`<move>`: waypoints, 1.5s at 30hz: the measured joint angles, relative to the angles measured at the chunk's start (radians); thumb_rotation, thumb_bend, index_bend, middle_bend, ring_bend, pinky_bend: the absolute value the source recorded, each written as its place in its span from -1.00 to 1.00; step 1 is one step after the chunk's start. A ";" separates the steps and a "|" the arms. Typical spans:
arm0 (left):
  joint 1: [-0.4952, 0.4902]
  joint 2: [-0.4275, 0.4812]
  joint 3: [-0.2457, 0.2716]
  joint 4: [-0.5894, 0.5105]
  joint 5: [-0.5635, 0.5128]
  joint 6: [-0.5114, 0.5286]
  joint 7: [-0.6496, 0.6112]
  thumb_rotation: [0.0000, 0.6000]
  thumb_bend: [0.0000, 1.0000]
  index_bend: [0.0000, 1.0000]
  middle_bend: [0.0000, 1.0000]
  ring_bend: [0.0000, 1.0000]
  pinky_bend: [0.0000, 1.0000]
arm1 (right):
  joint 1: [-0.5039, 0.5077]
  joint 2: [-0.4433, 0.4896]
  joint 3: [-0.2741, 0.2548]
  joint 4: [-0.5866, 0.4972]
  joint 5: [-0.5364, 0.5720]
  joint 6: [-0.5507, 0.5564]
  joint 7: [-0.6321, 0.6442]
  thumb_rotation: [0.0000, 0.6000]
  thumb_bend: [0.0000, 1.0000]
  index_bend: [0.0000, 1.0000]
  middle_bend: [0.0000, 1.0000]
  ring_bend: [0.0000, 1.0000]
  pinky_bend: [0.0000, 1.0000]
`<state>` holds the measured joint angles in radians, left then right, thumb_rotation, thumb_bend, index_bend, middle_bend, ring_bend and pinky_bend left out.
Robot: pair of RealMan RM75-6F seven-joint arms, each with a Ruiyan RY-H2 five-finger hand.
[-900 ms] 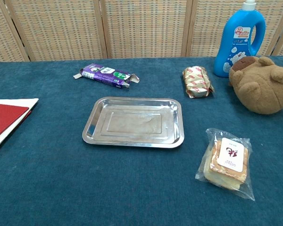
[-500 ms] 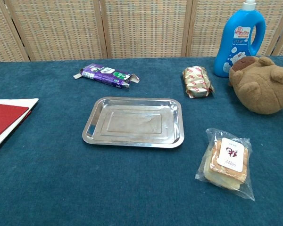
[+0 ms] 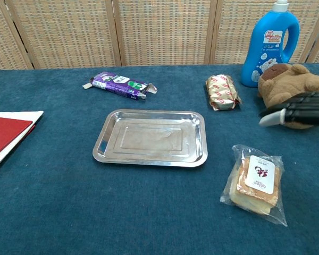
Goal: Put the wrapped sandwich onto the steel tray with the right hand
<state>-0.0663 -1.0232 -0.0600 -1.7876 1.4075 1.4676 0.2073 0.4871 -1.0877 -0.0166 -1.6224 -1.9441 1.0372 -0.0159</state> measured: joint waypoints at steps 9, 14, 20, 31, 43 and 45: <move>-0.024 -0.017 -0.020 0.005 -0.064 -0.035 0.036 1.00 -1.00 -1.00 -1.00 -1.00 -1.00 | 0.142 -0.172 -0.024 0.113 -0.062 -0.160 -0.068 1.00 -1.00 -1.00 -1.00 -1.00 -1.00; -0.029 -0.018 -0.024 0.006 -0.084 -0.043 0.041 1.00 -1.00 -1.00 -1.00 -1.00 -1.00 | 0.172 -0.227 -0.033 0.172 -0.052 -0.219 -0.148 1.00 -1.00 -0.81 -0.92 -0.99 -0.95; -0.035 -0.016 -0.026 0.008 -0.101 -0.055 0.038 1.00 -1.00 -1.00 -1.00 -1.00 -1.00 | 0.181 -0.277 -0.054 0.239 -0.029 -0.202 -0.165 1.00 -0.65 0.03 0.06 -0.15 -0.04; -0.049 -0.014 -0.032 0.013 -0.133 -0.080 0.032 1.00 -1.00 -1.00 -1.00 -1.00 -1.00 | 0.252 -0.266 -0.051 0.262 -0.095 -0.018 -0.094 1.00 -0.40 0.12 0.16 -0.05 0.08; -0.077 -0.021 -0.056 0.021 -0.177 -0.101 0.036 1.00 -1.00 -1.00 -1.00 -1.00 -1.00 | 0.548 -0.385 0.203 0.253 0.124 -0.389 -0.207 1.00 -0.39 0.12 0.16 -0.05 0.02; -0.080 -0.023 -0.058 0.025 -0.187 -0.105 0.040 1.00 -1.00 -1.00 -1.00 -1.00 -1.00 | 0.597 -0.458 0.234 0.310 0.176 -0.442 -0.250 1.00 -0.39 0.12 0.16 -0.05 -0.09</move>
<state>-0.1462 -1.0464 -0.1179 -1.7623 1.2201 1.3624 0.2478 1.0841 -1.5455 0.2178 -1.3121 -1.7684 0.5949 -0.2658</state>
